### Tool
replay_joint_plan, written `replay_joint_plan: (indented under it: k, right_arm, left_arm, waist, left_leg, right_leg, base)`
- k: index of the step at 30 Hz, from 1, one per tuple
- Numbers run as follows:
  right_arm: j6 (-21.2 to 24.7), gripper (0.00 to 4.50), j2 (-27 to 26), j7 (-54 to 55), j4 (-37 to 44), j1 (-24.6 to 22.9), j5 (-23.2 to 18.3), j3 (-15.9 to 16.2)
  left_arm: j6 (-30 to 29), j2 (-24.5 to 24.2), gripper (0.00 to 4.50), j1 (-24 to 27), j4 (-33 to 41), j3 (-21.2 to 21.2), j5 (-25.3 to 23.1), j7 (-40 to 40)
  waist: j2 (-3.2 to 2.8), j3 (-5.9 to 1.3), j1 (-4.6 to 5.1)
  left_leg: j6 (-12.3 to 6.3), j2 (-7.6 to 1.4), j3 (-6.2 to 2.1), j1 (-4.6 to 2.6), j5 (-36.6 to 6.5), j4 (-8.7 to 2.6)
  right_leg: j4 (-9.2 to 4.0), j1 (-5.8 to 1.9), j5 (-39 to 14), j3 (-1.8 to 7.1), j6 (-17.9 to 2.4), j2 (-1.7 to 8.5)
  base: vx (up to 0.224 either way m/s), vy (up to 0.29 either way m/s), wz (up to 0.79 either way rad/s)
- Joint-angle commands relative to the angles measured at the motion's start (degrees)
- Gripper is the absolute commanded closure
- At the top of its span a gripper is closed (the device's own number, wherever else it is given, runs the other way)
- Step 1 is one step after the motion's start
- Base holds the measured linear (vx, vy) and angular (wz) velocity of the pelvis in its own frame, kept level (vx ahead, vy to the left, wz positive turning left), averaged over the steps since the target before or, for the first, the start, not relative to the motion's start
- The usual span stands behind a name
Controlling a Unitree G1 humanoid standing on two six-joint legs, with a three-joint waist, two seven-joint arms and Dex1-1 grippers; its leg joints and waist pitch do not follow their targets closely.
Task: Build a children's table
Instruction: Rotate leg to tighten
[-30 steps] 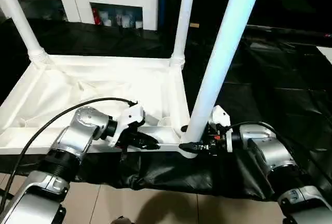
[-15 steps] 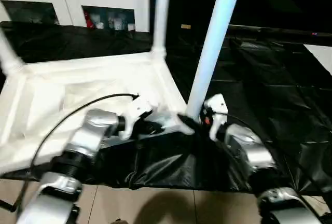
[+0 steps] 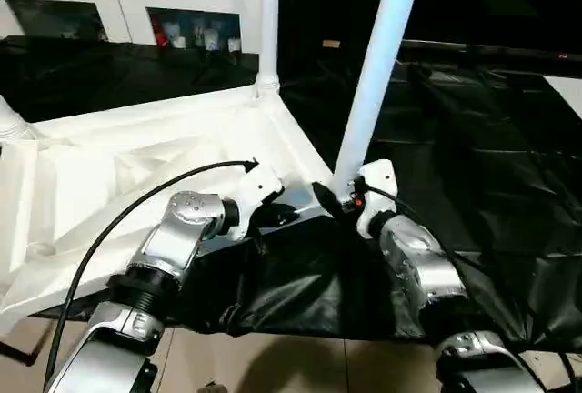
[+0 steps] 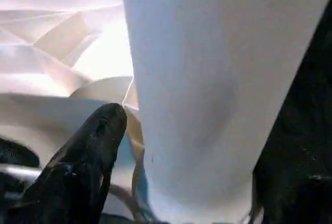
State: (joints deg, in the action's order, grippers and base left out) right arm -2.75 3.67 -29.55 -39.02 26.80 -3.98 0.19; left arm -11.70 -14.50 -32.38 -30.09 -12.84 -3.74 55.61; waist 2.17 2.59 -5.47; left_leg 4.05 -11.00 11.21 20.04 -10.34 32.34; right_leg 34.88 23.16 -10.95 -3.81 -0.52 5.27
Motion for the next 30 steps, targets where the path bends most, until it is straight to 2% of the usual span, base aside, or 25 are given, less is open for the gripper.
replay_joint_plan:
  k: [1, 2, 5, 6, 8, 9, 10, 14, 15, 17, 18, 19, 20, 21, 22, 23, 27, 28, 29, 30]
  right_arm:
    - [0.4, 0.86, 1.4, -6.2, 3.9, -2.3, -0.6, 2.8]
    - [0.5, 0.86, 2.1, -7.2, 5.0, -2.9, -1.0, 2.7]
    - [2.7, 0.86, 8.7, -15.7, 15.1, -8.4, -5.1, 1.6]
    - [4.0, 0.86, 11.5, -18.5, 19.0, -10.7, -6.6, 1.3]
    - [4.5, 0.86, 12.5, -19.6, 20.5, -11.6, -7.2, 1.2]
    - [5.9, 0.86, 15.0, -21.9, 24.1, -13.7, -8.8, 0.8]
    - [6.4, 0.86, 15.7, -22.6, 25.3, -14.3, -9.4, 0.6]
    - [9.3, 0.86, 18.9, -24.5, 31.2, -17.7, -11.8, -1.0]
    - [10.5, 0.86, 19.2, -24.8, 32.9, -18.7, -12.4, -0.8]
    - [11.5, 0.86, 19.2, -23.9, 34.8, -19.9, -12.4, -0.3]
    - [11.7, 0.82, 19.1, -23.2, 35.3, -20.2, -12.1, -0.2]
    - [12.3, 0.81, 18.5, -22.5, 35.5, -20.4, -12.2, 0.0]
    - [12.3, 0.81, 18.5, -22.5, 35.5, -20.4, -12.2, 0.0]
    - [13.2, 0.81, 17.0, -20.5, 36.1, -20.6, -11.8, 0.6]
    - [13.7, 0.81, 16.0, -19.6, 36.6, -20.8, -11.8, 1.2]
    - [13.8, 0.81, 15.1, -18.6, 37.1, -21.1, -11.7, 1.7]
    - [15.0, 0.81, 13.1, -16.5, 38.3, -21.6, -11.8, 2.8]
    - [15.3, 0.81, 12.1, -14.8, 38.5, -21.8, -11.5, 2.8]
    - [15.0, 0.81, 11.4, -13.7, 38.2, -21.7, -11.1, 2.7]
    - [14.5, 0.81, 10.7, -12.3, 37.6, -21.5, -10.4, 2.6]
  left_arm:
    - [2.8, 2.0, 4.50, 0.5, 0.7, -1.2, 1.9, 0.9]
    - [3.0, 1.9, 4.50, 0.5, 0.7, -1.2, 1.9, 0.9]
    - [3.5, 1.8, 4.50, 1.1, 1.3, -0.9, 2.4, 1.4]
    - [3.7, 1.7, 4.50, 1.5, 1.6, -1.0, 2.6, 1.8]
    - [3.8, 1.7, 4.50, 1.6, 1.7, -1.1, 2.7, 1.9]
    - [4.1, 1.7, 4.50, 2.0, 1.9, -1.0, 3.1, 2.3]
    - [4.0, 1.7, 4.50, 2.1, 2.0, -0.9, 3.3, 2.5]
    - [5.2, 1.4, 4.50, 3.1, 2.6, -0.8, 3.7, 2.8]
    - [5.4, 1.7, 4.50, 3.4, 3.2, 0.2, 4.4, 2.0]
    - [4.8, 2.1, 4.50, 3.9, 4.9, 1.8, 5.7, 0.8]
    - [4.2, 2.2, 4.24, 4.1, 5.8, 2.4, 6.3, 0.5]
    - [3.3, 2.1, 4.13, 4.6, 7.2, 3.0, 6.9, 0.3]
    - [3.3, 2.1, 4.13, 4.6, 7.2, 3.0, 6.9, 0.3]
    - [1.0, 2.0, 4.07, 6.0, 11.1, 4.6, 7.7, -1.6]
    - [0.3, 1.9, 4.07, 7.0, 13.4, 5.6, 7.6, -3.6]
    - [-0.4, 2.0, 3.80, 7.9, 15.1, 6.8, 7.4, -6.0]
    - [-2.1, 3.2, 3.49, 10.7, 20.5, 10.8, 7.4, -13.6]
    - [-3.7, 4.4, 3.49, 12.9, 24.6, 12.8, 8.1, -16.7]
    - [-4.1, 5.2, 3.25, 14.6, 27.5, 13.9, 8.2, -18.4]
    - [-4.7, 5.9, 3.21, 16.4, 30.1, 14.6, 8.2, -19.7]
  waist:
    - [0.41, -3.03, -0.05]
    - [0.41, -3.03, -0.05]
    - [0.83, -2.83, -0.98]
    - [0.85, -2.85, -1.09]
    - [1.02, -2.77, -1.09]
    - [0.93, -2.71, -0.97]
    - [1.04, -2.75, -1.11]
    - [0.89, -2.90, -1.15]
    - [0.62, -2.80, -1.21]
    - [0.77, -2.95, -1.16]
    - [0.76, -3.00, -1.19]
    - [0.33, -2.97, -1.17]
    - [0.33, -2.97, -1.17]
    - [0.71, -2.87, -0.86]
    - [0.58, -2.83, -0.82]
    - [0.70, -2.80, -0.56]
    - [0.49, -2.62, 0.13]
    - [0.53, -2.64, 0.14]
    - [0.43, -2.60, 0.21]
    - [0.36, -2.64, 0.29]
  left_leg:
    - [-2.70, -2.27, -0.77, -0.11, -11.6, -3.52]
    - [-2.70, -2.27, -0.77, -0.11, -11.6, -3.52]
    - [-4.08, -2.29, -0.82, 0.08, -11.9, -3.46]
    - [-4.39, -2.30, -0.90, 0.15, -11.6, -3.47]
    - [-4.55, -2.23, -0.88, 0.27, -11.8, -3.42]
    - [-4.31, -2.19, -0.95, 0.30, -12.8, -3.53]
    - [-4.27, -2.21, -0.96, 0.28, -12.7, -3.42]
    - [-4.27, -2.34, -0.98, 0.19, -11.8, -3.37]
    - [-4.39, -2.31, -0.95, 0.20, -11.7, -3.36]
    - [-4.59, -2.28, -0.94, 0.30, -11.3, -3.25]
    - [-4.25, -2.39, -1.02, 0.34, -10.9, -3.23]
    - [-3.87, -2.48, -1.08, 0.24, -11.2, -3.33]
    - [-3.87, -2.48, -1.08, 0.24, -11.2, -3.33]
    - [-3.46, -2.56, -1.06, 0.32, -12.1, -3.39]
    - [-3.31, -2.59, -1.14, 0.33, -12.2, -3.50]
    - [-3.12, -2.54, -1.14, 0.46, -12.6, -3.48]
    - [-2.50, -2.44, -1.15, 0.43, -14.1, -3.55]
    - [-2.43, -2.45, -1.19, 0.44, -13.9, -3.53]
    - [-2.17, -2.55, -1.30, 0.65, -13.3, -3.60]
    - [-2.24, -2.62, -1.20, 0.49, -13.3, -3.60]
  right_leg:
    - [-4.27, -2.66, -10.2, 2.89, -10.4, 3.24]
    - [-4.27, -2.66, -10.2, 2.89, -10.4, 3.24]
    - [-4.60, -2.98, -12.2, 2.91, -8.6, 3.27]
    - [-4.60, -3.01, -12.6, 2.87, -8.2, 3.26]
    - [-4.75, -2.99, -13.7, 2.81, -7.8, 3.21]
    - [-5.17, -2.79, -17.3, 2.67, -7.3, 3.34]
    - [-5.18, -2.84, -17.5, 2.71, -7.1, 3.28]
    - [-4.87, -2.71, -14.8, 2.72, -8.2, 3.15]
    - [-4.79, -2.73, -13.6, 2.78, -8.6, 3.09]
    - [-4.67, -2.81, -12.3, 2.68, -9.0, 3.11]
    - [-4.50, -2.86, -11.6, 2.63, -9.5, 3.28]
    - [-4.43, -2.75, -11.2, 2.60, -10.1, 3.23]
    - [-4.43, -2.75, -11.2, 2.60, -10.1, 3.23]
    - [-4.46, -2.80, -11.1, 2.57, -10.5, 3.17]
    - [-4.42, -2.84, -11.2, 2.54, -10.6, 3.20]
    - [-4.49, -2.91, -11.6, 2.53, -10.4, 3.20]
    - [-5.02, -2.70, -16.0, 2.49, -8.4, 2.99]
    - [-5.04, -2.71, -16.1, 2.51, -8.3, 3.03]
    - [-4.90, -2.84, -14.9, 2.50, -8.7, 3.01]
    - [-4.95, -2.64, -14.2, 2.52, -8.9, 2.89]
  base:
    - [0.000, 0.000, 0.00]
    - [0.000, 0.000, 0.00]
    - [0.000, 0.000, 0.00]
    - [0.000, 0.000, 0.00]
    - [0.000, 0.000, 0.00]
    - [0.000, 0.000, 0.00]
    - [0.000, 0.000, 0.00]
    - [0.000, 0.000, 0.00]
    - [0.000, 0.000, 0.00]
    - [0.000, 0.000, 0.00]
    - [0.000, 0.000, 0.00]
    - [0.000, 0.000, 0.00]
    - [0.000, 0.000, 0.00]
    - [0.000, 0.000, 0.00]
    - [0.000, 0.000, 0.00]
    - [0.000, 0.000, 0.00]
    - [0.000, 0.000, 0.00]
    - [0.000, 0.000, 0.00]
    - [0.000, 0.000, 0.00]
    - [0.000, 0.000, 0.00]
